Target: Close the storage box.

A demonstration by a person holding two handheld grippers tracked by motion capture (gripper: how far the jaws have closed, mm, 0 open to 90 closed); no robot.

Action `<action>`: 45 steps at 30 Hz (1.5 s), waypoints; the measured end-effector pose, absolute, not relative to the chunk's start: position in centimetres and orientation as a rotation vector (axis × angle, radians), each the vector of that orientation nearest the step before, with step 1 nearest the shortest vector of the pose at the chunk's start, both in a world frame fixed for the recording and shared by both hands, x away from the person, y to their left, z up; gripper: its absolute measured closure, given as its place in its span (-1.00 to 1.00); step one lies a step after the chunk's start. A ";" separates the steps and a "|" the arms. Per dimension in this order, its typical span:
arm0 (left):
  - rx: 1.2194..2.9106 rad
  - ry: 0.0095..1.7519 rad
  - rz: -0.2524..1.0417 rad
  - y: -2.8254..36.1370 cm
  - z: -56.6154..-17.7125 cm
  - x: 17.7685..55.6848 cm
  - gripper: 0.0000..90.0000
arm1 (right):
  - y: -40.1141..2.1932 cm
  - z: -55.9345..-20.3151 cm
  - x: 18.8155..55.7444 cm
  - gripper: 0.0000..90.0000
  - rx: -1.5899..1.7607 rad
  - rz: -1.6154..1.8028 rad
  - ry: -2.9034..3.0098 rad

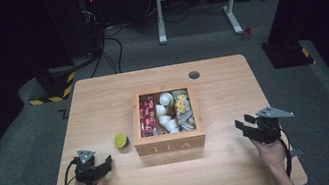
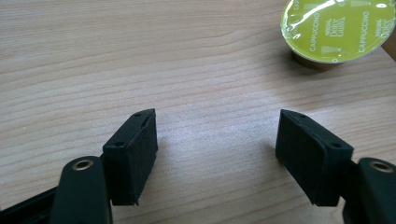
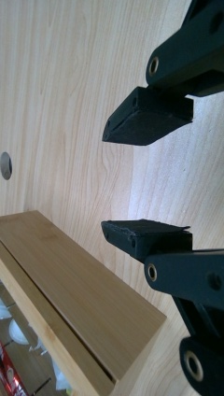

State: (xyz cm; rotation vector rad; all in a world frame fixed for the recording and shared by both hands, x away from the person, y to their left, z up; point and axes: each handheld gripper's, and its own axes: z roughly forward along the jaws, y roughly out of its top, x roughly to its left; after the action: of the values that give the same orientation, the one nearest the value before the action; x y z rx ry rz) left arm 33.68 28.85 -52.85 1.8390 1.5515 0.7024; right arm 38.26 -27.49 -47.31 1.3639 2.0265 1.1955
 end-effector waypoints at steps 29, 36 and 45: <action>1.839 1.551 0.702 28.8 -52.9 33.7 -0.34 | -27.2 -50.0 40.0 0.06 1.427 1.032 2.060; 1.839 1.552 0.702 28.8 -52.9 33.7 -0.34 | -27.0 -50.4 40.3 0.06 1.433 1.001 2.069; 1.839 1.551 0.703 28.8 -52.9 33.7 -0.34 | -26.9 -51.1 40.8 0.05 1.442 0.940 2.080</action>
State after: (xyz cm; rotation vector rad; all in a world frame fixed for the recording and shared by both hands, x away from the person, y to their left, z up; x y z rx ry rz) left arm 33.68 28.85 -52.85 1.8386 1.5514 0.7026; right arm 40.79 -26.90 -51.13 1.4417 2.0799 0.9400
